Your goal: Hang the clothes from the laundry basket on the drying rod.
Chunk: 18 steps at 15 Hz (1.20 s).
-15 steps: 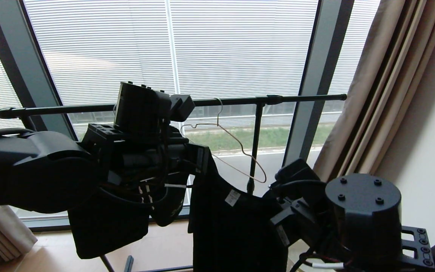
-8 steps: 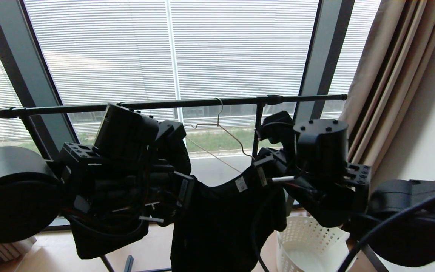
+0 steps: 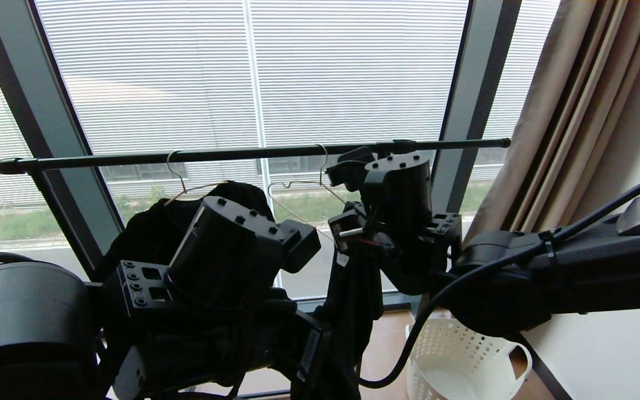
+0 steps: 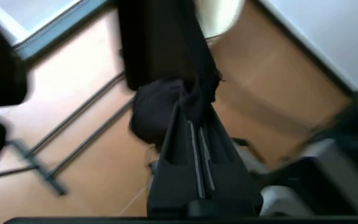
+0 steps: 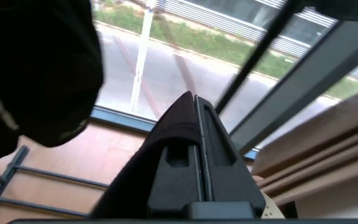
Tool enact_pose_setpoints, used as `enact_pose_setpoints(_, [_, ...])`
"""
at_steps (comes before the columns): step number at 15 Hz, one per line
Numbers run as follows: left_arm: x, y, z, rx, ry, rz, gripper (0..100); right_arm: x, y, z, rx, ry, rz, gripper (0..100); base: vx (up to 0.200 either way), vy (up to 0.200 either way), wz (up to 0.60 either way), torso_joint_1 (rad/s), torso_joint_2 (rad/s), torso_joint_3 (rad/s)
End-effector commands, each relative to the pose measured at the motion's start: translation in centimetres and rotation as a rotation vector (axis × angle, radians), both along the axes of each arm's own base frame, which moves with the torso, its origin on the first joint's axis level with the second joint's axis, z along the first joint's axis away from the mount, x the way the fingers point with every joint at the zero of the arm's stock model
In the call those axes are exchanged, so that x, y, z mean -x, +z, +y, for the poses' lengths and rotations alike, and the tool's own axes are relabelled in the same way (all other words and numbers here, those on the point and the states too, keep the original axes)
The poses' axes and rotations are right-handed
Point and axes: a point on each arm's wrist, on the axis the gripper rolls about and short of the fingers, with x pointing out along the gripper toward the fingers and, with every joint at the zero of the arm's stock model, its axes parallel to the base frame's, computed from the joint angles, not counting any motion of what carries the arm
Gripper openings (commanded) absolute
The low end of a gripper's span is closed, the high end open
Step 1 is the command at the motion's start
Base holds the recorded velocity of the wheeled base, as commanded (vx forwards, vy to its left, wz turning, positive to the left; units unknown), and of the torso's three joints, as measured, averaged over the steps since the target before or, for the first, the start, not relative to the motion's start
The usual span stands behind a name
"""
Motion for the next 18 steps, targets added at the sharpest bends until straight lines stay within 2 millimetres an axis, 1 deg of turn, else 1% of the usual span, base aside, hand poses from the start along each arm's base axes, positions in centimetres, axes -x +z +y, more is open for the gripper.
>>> enact_pose_setpoints(1, [0.0, 0.5, -0.7, 0.022, -0.006, -0.004, 0, 0.3, -0.7, 0.8, 0.007, 0.018, 0.011, 0, 0.000, 0.000, 0.00, 0.000, 0.00, 0.000])
enact_pose_setpoints(3, [-0.2, 0.3, -0.8, 0.031, 0.010, 0.014, 0, 0.6, -0.8, 1.0, -0.002, 0.023, 0.017, 0, 0.000, 0.000, 0.00, 0.000, 0.00, 0.000])
enact_pose_setpoints(6, [-0.1, 0.0, -0.7, 0.033, 0.029, 0.036, 0, 0.8, -0.7, 0.8, -0.013, 0.020, 0.021, 0, 0.000, 0.000, 0.00, 0.000, 0.00, 0.000])
enact_pose_setpoints(8, [-0.1, -0.9, 0.1, 0.012, 0.054, 0.058, 0, 1.5, -0.2, -0.4, -0.037, 0.007, 0.026, 0, 0.000, 0.000, 0.00, 0.000, 0.00, 0.000])
enact_pose_setpoints(10, [-0.1, -1.4, 1.8, 0.000, 0.095, 0.069, 0, 2.0, 0.4, -2.4, -0.059, -0.021, 0.033, 0, 0.000, 0.000, 0.00, 0.000, 0.00, 0.000])
enact_pose_setpoints(11, [-0.3, -1.4, 2.3, 0.001, 0.110, 0.067, 0, 2.0, 0.6, -3.0, -0.062, -0.032, 0.032, 0, 0.000, 0.000, 0.00, 0.000, 0.00, 0.000])
enact_pose_setpoints(13, [-1.4, -1.2, 4.0, 0.014, 0.182, 0.056, 0, 3.2, 1.2, -5.5, -0.062, -0.057, 0.034, 0, 0.000, 0.000, 0.00, 0.000, 0.00, 0.000])
enact_pose_setpoints(15, [-2.3, -1.2, 4.8, 0.014, 0.219, 0.048, 0, 4.5, 1.4, -6.8, -0.056, -0.060, 0.038, 0, 0.000, 0.000, 0.00, 0.000, 0.00, 0.000])
enact_pose_setpoints(17, [-3.4, -1.7, 4.8, 0.005, 0.229, 0.027, 0, 6.0, 1.7, -8.2, -0.048, -0.065, 0.041, 0, 0.000, 0.000, 0.00, 0.000, 0.00, 0.000])
enact_pose_setpoints(18, [-3.7, -1.9, 4.7, 0.001, 0.228, 0.023, 0, 6.4, 1.8, -8.6, -0.050, -0.067, 0.040, 0, 0.000, 0.000, 0.00, 0.000, 0.00, 0.000])
